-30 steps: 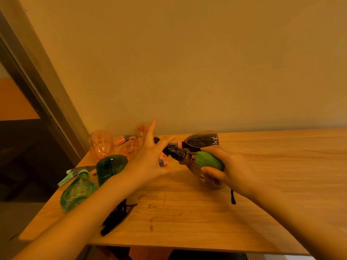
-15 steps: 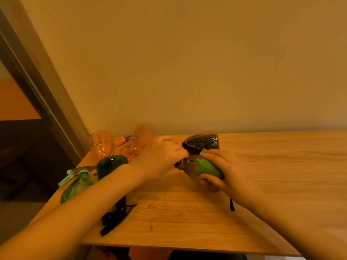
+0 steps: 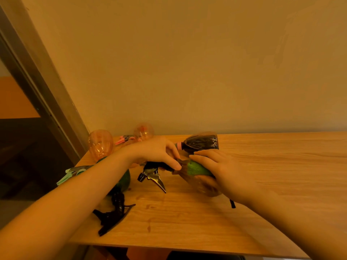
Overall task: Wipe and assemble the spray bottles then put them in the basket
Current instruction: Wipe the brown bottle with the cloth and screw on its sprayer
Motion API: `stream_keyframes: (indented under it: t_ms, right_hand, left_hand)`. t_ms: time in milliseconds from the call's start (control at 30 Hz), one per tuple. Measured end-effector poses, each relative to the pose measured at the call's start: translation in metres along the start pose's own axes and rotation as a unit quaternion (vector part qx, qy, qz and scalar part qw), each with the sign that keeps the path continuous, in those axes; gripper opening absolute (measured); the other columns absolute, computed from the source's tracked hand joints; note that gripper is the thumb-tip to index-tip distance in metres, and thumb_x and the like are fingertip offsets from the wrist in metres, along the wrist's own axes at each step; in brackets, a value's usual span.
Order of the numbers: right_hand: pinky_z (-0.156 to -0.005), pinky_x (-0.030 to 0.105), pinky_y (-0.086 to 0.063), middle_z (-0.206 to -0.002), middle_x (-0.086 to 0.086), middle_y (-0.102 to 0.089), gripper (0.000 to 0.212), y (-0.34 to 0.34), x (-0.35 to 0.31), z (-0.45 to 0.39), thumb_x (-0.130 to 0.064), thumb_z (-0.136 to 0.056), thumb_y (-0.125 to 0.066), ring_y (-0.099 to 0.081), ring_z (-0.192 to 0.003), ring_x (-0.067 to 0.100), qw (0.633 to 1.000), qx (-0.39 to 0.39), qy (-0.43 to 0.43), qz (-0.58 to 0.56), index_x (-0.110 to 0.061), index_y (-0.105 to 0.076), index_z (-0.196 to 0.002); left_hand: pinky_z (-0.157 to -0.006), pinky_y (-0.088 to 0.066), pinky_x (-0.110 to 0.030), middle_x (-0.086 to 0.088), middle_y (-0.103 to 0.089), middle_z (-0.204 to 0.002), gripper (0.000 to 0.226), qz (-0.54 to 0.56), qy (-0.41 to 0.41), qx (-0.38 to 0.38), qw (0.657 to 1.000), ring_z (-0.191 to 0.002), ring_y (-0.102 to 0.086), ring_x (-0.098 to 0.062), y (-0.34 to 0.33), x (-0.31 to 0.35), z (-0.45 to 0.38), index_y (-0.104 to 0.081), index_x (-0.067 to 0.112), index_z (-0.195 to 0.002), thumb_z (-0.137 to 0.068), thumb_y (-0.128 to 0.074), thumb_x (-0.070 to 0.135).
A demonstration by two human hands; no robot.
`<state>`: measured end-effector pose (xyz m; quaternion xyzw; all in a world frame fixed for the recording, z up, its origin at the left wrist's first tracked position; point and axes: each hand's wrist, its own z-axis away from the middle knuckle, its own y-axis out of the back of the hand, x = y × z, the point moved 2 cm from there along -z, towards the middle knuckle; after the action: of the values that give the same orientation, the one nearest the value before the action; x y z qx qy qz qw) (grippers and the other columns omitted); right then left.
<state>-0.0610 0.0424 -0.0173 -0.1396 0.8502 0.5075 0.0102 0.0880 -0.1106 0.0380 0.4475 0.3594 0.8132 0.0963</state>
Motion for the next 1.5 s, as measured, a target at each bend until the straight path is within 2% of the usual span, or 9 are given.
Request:
stream_keyframes:
  t_ms: [233, 367, 567, 867, 967, 1067, 1300, 1400, 1500]
  right_hand:
    - [-0.102, 0.04, -0.039, -0.139, -0.002, -0.049, 0.055, -0.006, -0.01, -0.024, -0.05, -0.091, -0.05, -0.044, -0.128, 0.02, 0.996, -0.084, 0.008, 0.026, -0.025, -0.042, -0.14]
    - [-0.09, 0.038, -0.047, -0.128, -0.003, -0.058, 0.056, -0.005, -0.009, -0.021, -0.056, -0.089, -0.034, -0.055, -0.115, 0.019, 0.998, -0.057, 0.011, 0.033, -0.025, -0.049, -0.134]
    - [-0.088, 0.036, -0.048, -0.125, -0.003, -0.059, 0.051, -0.003, 0.002, -0.004, -0.054, -0.09, -0.039, -0.057, -0.112, 0.018, 0.998, -0.032, 0.025, 0.05, -0.025, -0.048, -0.131]
    - [-0.089, 0.04, -0.05, -0.126, 0.0, -0.058, 0.05, -0.002, 0.0, -0.009, -0.049, -0.09, -0.042, -0.056, -0.114, 0.022, 0.999, -0.025, 0.012, 0.042, -0.023, -0.048, -0.133]
    - [-0.095, 0.045, -0.046, -0.126, -0.001, -0.059, 0.05, -0.007, -0.009, -0.02, -0.042, -0.087, -0.061, -0.056, -0.115, 0.022, 0.998, -0.029, 0.026, 0.056, -0.025, -0.049, -0.133]
    - [-0.103, 0.052, -0.037, -0.136, -0.002, -0.052, 0.055, -0.011, -0.013, -0.024, -0.044, -0.089, -0.056, -0.049, -0.124, 0.023, 0.995, -0.067, 0.017, 0.076, -0.028, -0.042, -0.139]
    - [-0.082, 0.037, -0.052, -0.123, -0.003, -0.06, 0.052, -0.004, -0.003, -0.012, -0.053, -0.089, -0.044, -0.06, -0.107, 0.02, 0.993, -0.053, 0.032, 0.099, -0.029, -0.044, -0.135]
    - [-0.089, 0.036, -0.049, -0.131, -0.001, -0.054, 0.054, -0.002, 0.009, -0.001, -0.055, -0.09, -0.035, -0.052, -0.117, 0.019, 0.997, -0.065, 0.006, 0.033, -0.028, -0.044, -0.136]
    - [-0.097, 0.022, -0.036, -0.136, -0.002, -0.048, 0.055, 0.0, 0.023, 0.011, -0.054, -0.09, -0.039, -0.041, -0.122, 0.01, 0.998, -0.036, -0.016, -0.043, -0.026, -0.046, -0.137]
  left_hand:
    - [-0.051, -0.051, -0.022, -0.009, -0.071, -0.075, 0.017, 0.165, 0.085, -0.016, 0.983, -0.062, -0.068, -0.018, -0.004, -0.012, -0.003, -0.069, 0.006, -0.09, -0.077, -0.076, 0.014]
    - [-0.054, -0.053, -0.023, -0.007, -0.072, -0.079, 0.017, 0.175, 0.083, -0.004, 0.981, -0.07, -0.07, -0.02, -0.005, -0.017, -0.004, -0.069, 0.008, -0.089, -0.076, -0.076, 0.015]
    - [-0.078, -0.058, -0.032, -0.015, -0.071, -0.099, 0.026, 0.196, 0.068, -0.028, 0.978, -0.088, -0.07, -0.029, -0.003, -0.024, -0.001, -0.068, 0.006, -0.102, -0.077, -0.074, 0.009]
    - [-0.073, -0.059, -0.03, -0.009, -0.074, -0.085, 0.024, 0.23, 0.049, 0.002, 0.972, -0.087, -0.071, -0.03, -0.004, -0.021, -0.003, -0.07, 0.004, -0.1, -0.076, -0.073, 0.001]
    - [-0.073, -0.06, -0.033, -0.01, -0.073, -0.082, 0.019, 0.232, 0.053, 0.013, 0.971, -0.085, -0.071, -0.03, -0.006, -0.019, -0.003, -0.071, 0.006, -0.095, -0.076, -0.073, 0.002]
    - [-0.076, -0.059, -0.038, -0.013, -0.071, -0.086, 0.015, 0.236, 0.058, 0.027, 0.97, -0.087, -0.07, -0.033, -0.007, -0.022, -0.002, -0.071, 0.007, -0.089, -0.076, -0.074, 0.001]
    - [-0.08, -0.057, -0.04, -0.021, -0.067, -0.103, 0.015, 0.237, 0.061, 0.034, 0.969, -0.091, -0.069, -0.035, -0.006, -0.027, 0.0, -0.069, 0.002, -0.092, -0.077, -0.072, 0.002]
    - [-0.081, -0.057, -0.039, -0.023, -0.066, -0.105, 0.016, 0.246, 0.069, 0.031, 0.966, -0.092, -0.069, -0.036, -0.006, -0.032, 0.0, -0.068, 0.0, -0.094, -0.078, -0.071, 0.001]
    - [-0.08, -0.057, -0.037, -0.022, -0.067, -0.107, 0.021, 0.264, 0.078, 0.032, 0.961, -0.093, -0.069, -0.036, -0.008, -0.036, 0.001, -0.067, -0.002, -0.099, -0.079, -0.071, 0.002]
